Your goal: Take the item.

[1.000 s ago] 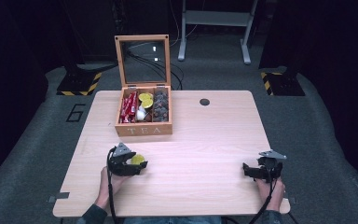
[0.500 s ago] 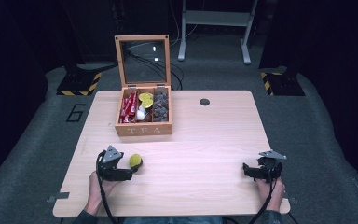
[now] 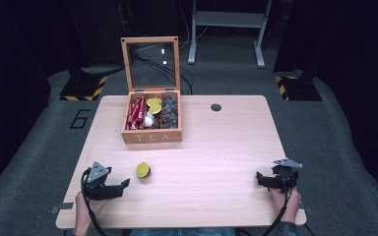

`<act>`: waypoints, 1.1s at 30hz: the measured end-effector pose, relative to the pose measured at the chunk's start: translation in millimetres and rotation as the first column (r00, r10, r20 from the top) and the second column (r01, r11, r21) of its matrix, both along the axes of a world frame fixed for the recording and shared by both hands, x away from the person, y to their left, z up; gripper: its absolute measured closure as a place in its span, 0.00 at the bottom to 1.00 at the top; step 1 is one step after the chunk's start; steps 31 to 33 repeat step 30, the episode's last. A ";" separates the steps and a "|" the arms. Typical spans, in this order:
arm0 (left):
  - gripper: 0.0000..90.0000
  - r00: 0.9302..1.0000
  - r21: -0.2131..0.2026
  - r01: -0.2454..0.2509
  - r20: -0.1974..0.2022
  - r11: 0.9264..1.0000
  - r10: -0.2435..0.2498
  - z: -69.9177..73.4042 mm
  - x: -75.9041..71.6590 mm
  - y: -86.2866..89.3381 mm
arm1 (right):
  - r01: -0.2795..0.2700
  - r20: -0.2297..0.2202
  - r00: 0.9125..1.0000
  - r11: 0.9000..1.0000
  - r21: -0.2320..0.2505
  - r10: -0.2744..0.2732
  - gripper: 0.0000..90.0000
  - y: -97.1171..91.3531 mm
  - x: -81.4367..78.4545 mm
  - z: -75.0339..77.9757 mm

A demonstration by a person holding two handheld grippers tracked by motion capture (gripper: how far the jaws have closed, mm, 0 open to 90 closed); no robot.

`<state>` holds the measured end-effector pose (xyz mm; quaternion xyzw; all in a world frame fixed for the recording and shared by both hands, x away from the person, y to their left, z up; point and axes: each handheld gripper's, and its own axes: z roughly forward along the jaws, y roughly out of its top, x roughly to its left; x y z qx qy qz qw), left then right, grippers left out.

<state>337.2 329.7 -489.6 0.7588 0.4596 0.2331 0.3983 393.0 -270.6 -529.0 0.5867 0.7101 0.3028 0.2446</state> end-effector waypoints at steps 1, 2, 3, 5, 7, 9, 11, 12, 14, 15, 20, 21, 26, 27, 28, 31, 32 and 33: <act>0.15 1.000 -0.002 -0.011 -0.005 1.000 0.011 -1.0 -1.4 4.0 | 0.000 0.000 1.000 1.000 0.000 0.000 0.01 0.0 0.0 0.0; 0.15 1.000 -0.001 -0.024 -0.006 1.000 0.024 -2.4 -2.5 8.0 | 0.000 0.000 1.000 1.000 0.000 0.000 0.01 0.0 0.0 0.0; 0.14 0.999 0.003 -0.033 -0.012 0.999 0.033 -3.7 -3.7 12.3 | 0.001 0.000 1.000 1.000 0.000 -0.001 0.01 0.1 0.0 0.0; 0.14 0.998 0.009 -0.058 -0.023 0.998 0.059 -7.8 -5.7 19.5 | 0.001 0.000 1.000 1.000 0.000 -0.001 0.01 0.1 0.0 0.0; 0.13 0.996 0.020 -0.078 -0.040 0.997 0.079 -12.9 -7.1 25.9 | 0.000 0.001 1.000 1.000 0.000 0.000 0.01 0.0 0.0 -0.1; 0.12 0.993 0.045 -0.095 -0.063 0.994 0.098 -17.7 -8.4 32.0 | 0.002 0.000 1.000 1.000 0.000 -0.002 0.01 0.1 0.0 0.0; 0.11 0.990 0.063 -0.117 -0.076 0.991 0.122 -23.6 -8.8 37.3 | 0.001 0.000 1.000 1.000 0.000 -0.001 0.01 0.1 0.0 0.0; 0.10 0.988 0.063 -0.126 -0.084 0.990 0.131 -26.3 -9.1 40.0 | 0.001 0.000 1.000 1.000 0.000 -0.001 0.01 0.1 0.0 0.0; 0.10 0.983 0.070 -0.147 -0.098 0.987 0.154 -30.6 -9.9 44.8 | -0.001 0.002 1.000 1.000 -0.002 0.001 0.01 -0.1 0.1 -0.1; 0.10 0.981 0.073 -0.151 -0.111 0.986 0.159 -32.4 -9.6 46.8 | 0.002 0.000 1.000 1.000 0.000 -0.002 0.01 0.1 -0.1 0.0; 0.06 0.973 0.087 -0.188 -0.122 0.978 0.198 -41.3 -7.5 52.8 | -0.002 0.003 1.000 1.000 -0.002 0.002 0.01 -0.2 0.1 -0.1; 0.04 0.972 0.080 -0.193 -0.119 0.978 0.202 -42.1 -7.1 54.4 | -0.001 0.002 1.000 1.000 -0.002 0.001 0.01 -0.2 0.1 -0.1; 0.05 0.970 0.081 -0.201 -0.120 0.976 0.210 -42.1 -5.0 58.0 | 0.000 0.004 1.000 1.000 -0.002 0.000 0.01 -0.1 0.0 -0.2; 0.05 0.971 0.076 -0.205 -0.112 0.976 0.212 -42.9 -4.4 57.9 | 0.004 0.006 1.000 1.000 0.004 -0.004 0.01 0.4 0.0 -0.4; 0.05 0.971 0.079 -0.203 -0.114 0.976 0.211 -42.7 -4.1 58.1 | 0.003 0.004 1.000 1.000 0.003 -0.003 0.01 0.4 0.0 -0.2; 0.04 0.972 0.074 -0.198 -0.117 0.977 0.205 -42.6 -3.0 58.4 | 0.003 0.005 1.000 1.000 0.000 -0.003 0.01 0.1 0.0 -0.3; 0.04 0.972 0.074 -0.198 -0.117 0.977 0.205 -42.6 -3.0 58.4 | 0.003 0.005 1.000 1.000 0.000 -0.003 0.01 0.1 0.0 -0.3; 0.04 0.972 0.074 -0.198 -0.117 0.977 0.205 -42.6 -3.0 58.4 | 0.003 0.005 1.000 1.000 0.000 -0.003 0.01 0.1 0.0 -0.3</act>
